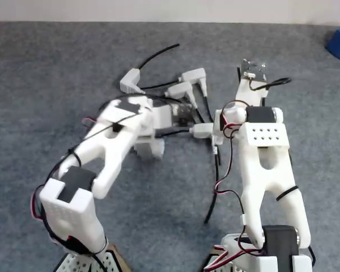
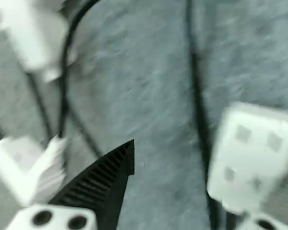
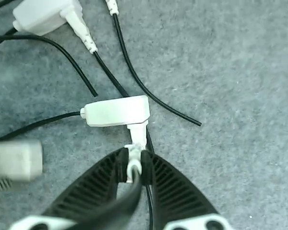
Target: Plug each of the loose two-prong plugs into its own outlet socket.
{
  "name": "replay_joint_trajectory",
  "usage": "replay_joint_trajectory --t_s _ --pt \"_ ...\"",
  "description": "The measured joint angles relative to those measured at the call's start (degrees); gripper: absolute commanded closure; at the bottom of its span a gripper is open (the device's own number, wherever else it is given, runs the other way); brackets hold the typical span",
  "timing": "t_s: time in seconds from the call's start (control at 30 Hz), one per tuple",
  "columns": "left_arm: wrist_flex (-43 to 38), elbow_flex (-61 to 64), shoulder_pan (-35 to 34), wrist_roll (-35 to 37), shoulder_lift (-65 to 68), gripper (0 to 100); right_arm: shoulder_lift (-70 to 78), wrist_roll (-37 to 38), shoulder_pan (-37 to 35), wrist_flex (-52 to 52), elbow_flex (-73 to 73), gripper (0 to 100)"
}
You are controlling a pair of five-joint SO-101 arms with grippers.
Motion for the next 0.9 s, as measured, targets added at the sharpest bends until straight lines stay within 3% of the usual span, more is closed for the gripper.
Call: replay_joint_trajectory --t_s 0.27,0.47,0.7,0.8,0.9 --pt "8.70 -6.95 -11.87 -1.32 -4.66 51 0.00 0.09 0.00 0.00 0.00 99.2" --pt "13.71 -7.30 -17.76 -1.67 -6.68 50 0.00 0.18 0.00 0.00 0.00 99.2" --pt "17.32 -7.30 -18.55 -7.56 -6.68 39 0.00 0.26 0.00 0.00 0.00 99.2" --pt "18.37 -7.30 -16.88 -9.05 -6.68 41 0.00 0.53 0.09 0.00 0.00 99.2" --pt "17.23 -7.30 -15.74 -9.85 -6.68 54 0.00 0.53 0.09 0.00 0.00 99.2"
